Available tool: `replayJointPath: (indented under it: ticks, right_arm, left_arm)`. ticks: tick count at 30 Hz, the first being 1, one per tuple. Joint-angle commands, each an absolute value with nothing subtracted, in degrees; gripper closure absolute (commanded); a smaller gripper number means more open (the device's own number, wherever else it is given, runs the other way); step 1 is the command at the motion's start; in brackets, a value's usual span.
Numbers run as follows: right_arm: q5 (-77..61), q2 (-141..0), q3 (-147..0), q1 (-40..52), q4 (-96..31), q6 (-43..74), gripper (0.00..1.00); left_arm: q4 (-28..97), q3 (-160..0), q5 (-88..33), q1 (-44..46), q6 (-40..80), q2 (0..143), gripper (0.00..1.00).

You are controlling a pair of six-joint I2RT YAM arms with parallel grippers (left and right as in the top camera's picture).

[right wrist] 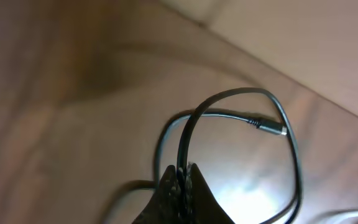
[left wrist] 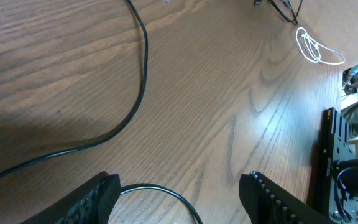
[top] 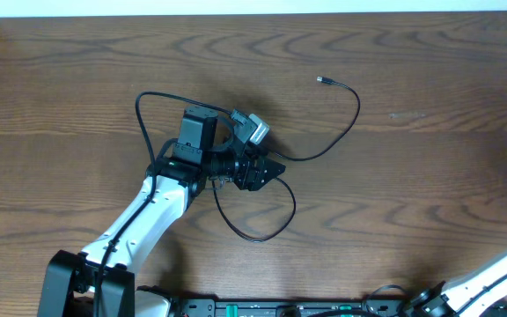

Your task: Untangle cables

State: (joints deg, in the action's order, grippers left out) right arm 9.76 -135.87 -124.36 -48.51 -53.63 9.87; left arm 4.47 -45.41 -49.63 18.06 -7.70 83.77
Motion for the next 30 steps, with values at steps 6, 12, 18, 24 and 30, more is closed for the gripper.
replayJointPath:
  ticks: [6,12,18,24,30]
  right_arm:
    - [11.09,-136.09,-124.49,-45.17,-52.8,9.23,0.99]
    - [14.24,-136.11,-124.42,-46.39,-54.74,10.66,0.99]
    - [17.04,-136.11,-124.38,-47.31,-55.33,11.09,0.99]
    - [17.47,-136.11,-124.38,-47.37,-55.72,10.66,0.99]
    - [17.54,-136.11,-124.38,-47.37,-56.23,10.68,0.99]
  left_arm:
    - [4.38,-45.6,-50.33,18.15,-7.86,82.91,0.33]
    - [4.34,-45.6,-50.3,18.15,-7.9,82.91,0.32]
    - [4.32,-45.6,-50.33,18.15,-7.88,82.91,0.32]
    - [4.16,-45.6,-50.35,18.15,-7.86,82.91,0.32]
    - [4.16,-45.6,-50.35,18.15,-7.88,82.91,0.32]
